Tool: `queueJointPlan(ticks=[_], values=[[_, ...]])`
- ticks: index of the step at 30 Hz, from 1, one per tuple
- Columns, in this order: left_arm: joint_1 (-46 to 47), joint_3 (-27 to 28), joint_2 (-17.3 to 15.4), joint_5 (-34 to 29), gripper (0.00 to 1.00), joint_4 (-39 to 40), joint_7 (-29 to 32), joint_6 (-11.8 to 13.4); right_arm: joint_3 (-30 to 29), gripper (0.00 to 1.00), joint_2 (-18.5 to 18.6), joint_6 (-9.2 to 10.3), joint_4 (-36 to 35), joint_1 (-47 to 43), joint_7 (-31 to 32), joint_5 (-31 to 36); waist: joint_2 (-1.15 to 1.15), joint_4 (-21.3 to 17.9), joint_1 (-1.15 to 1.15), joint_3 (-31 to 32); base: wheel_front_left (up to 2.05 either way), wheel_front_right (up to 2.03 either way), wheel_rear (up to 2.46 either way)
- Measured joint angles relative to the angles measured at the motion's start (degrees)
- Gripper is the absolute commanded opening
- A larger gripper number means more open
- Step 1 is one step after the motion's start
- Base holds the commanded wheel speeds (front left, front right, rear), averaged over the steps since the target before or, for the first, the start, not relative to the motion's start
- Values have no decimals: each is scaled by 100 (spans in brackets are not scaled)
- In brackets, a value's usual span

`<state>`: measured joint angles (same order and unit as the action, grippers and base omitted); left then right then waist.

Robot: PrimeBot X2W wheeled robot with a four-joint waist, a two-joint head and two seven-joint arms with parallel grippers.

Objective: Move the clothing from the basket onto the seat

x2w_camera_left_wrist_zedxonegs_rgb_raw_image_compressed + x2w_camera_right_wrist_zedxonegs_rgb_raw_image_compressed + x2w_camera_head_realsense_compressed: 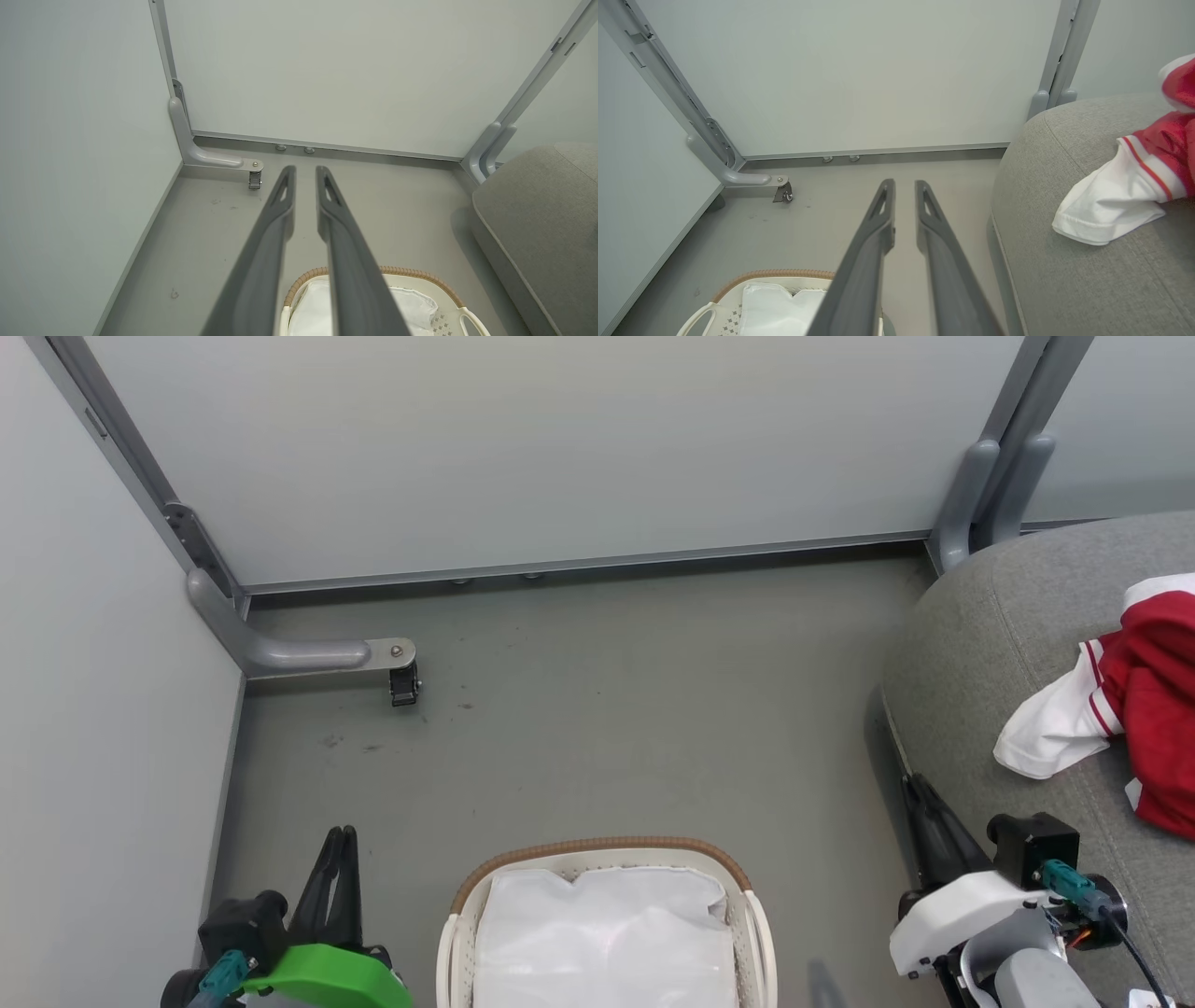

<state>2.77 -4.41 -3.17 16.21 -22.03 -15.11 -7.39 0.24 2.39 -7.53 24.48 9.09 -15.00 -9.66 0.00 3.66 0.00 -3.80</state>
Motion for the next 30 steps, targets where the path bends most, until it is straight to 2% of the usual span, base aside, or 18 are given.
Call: queueJointPlan(ticks=[30], values=[[-7,293,8,2686,0,204,705,0,-224,0,-11,0,-292,-128,753,-2851,0,-85,0,84,0,0,0]])
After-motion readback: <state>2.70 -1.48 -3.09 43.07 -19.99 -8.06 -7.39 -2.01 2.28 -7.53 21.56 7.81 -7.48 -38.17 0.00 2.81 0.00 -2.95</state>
